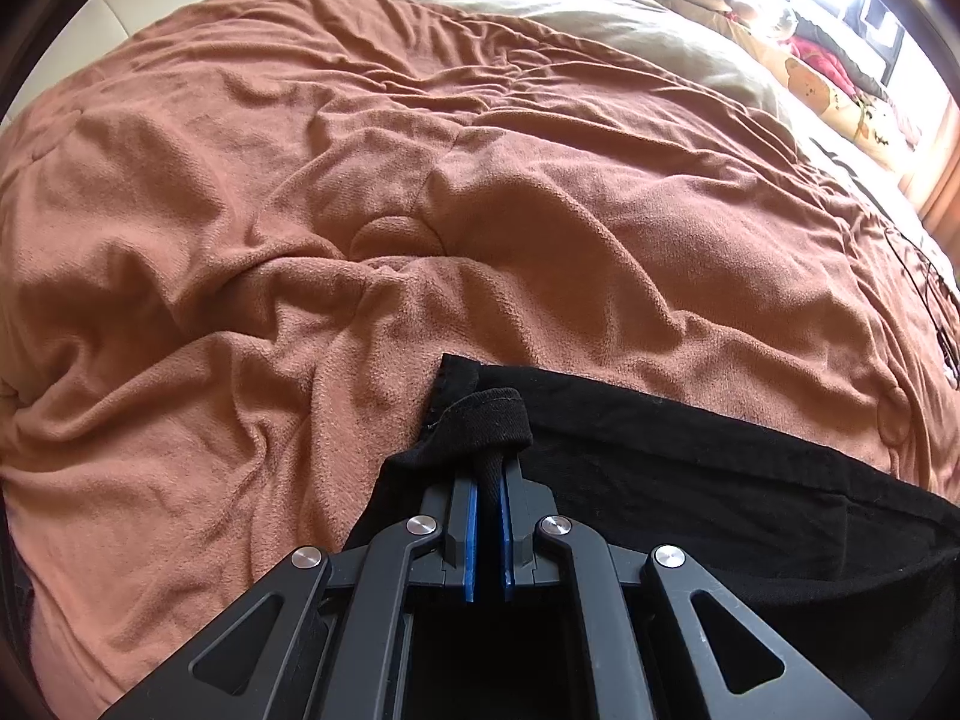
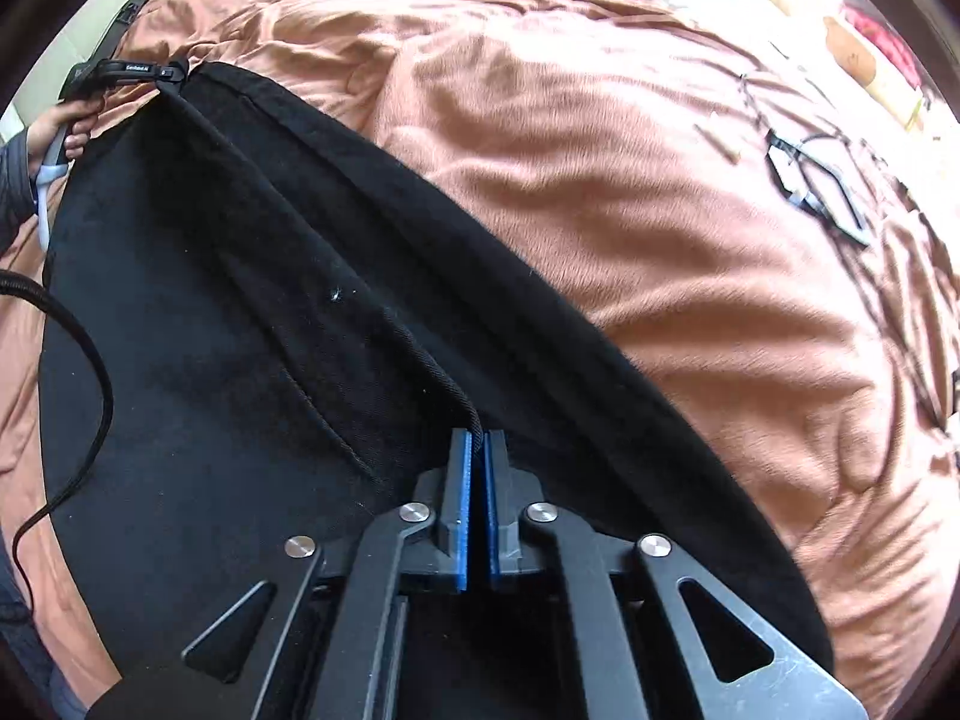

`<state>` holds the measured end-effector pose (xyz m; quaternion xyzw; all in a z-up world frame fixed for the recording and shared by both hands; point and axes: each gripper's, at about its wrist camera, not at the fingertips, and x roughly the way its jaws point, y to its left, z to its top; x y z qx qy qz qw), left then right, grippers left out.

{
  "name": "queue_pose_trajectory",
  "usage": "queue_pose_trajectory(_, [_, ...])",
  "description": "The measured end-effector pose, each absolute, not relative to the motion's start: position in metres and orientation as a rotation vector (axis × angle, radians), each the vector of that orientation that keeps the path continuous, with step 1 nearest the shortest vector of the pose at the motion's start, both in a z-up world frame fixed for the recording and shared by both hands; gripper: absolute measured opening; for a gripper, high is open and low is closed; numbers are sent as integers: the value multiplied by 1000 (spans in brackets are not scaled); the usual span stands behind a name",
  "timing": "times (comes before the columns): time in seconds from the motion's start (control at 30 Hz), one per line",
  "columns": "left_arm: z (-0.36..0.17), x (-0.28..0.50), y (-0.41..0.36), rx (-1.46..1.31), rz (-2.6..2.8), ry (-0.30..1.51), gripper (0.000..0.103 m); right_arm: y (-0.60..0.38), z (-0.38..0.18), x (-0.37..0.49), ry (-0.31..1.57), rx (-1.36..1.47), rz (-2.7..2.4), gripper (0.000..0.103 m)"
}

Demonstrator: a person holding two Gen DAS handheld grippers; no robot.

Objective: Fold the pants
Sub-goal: 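Lower the folded pants onto the bed and open both grippers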

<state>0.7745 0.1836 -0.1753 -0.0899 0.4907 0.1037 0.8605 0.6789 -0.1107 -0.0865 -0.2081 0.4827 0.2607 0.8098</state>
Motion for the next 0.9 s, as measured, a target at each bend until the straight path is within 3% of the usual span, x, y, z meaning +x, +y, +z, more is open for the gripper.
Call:
queue_pose_trajectory(0.3, [-174,795,189,-218,231,1047,6,-91,-78,684,893,-502,432,0])
queue_pose_trajectory(0.8, [-175,816,192,-244,188,1092,15,-77,-123,704,923,-525,260,0])
queue_pose_trajectory(0.9, [-168,812,194,-250,173,1086,17,-73,-120,709,933,-497,221,8])
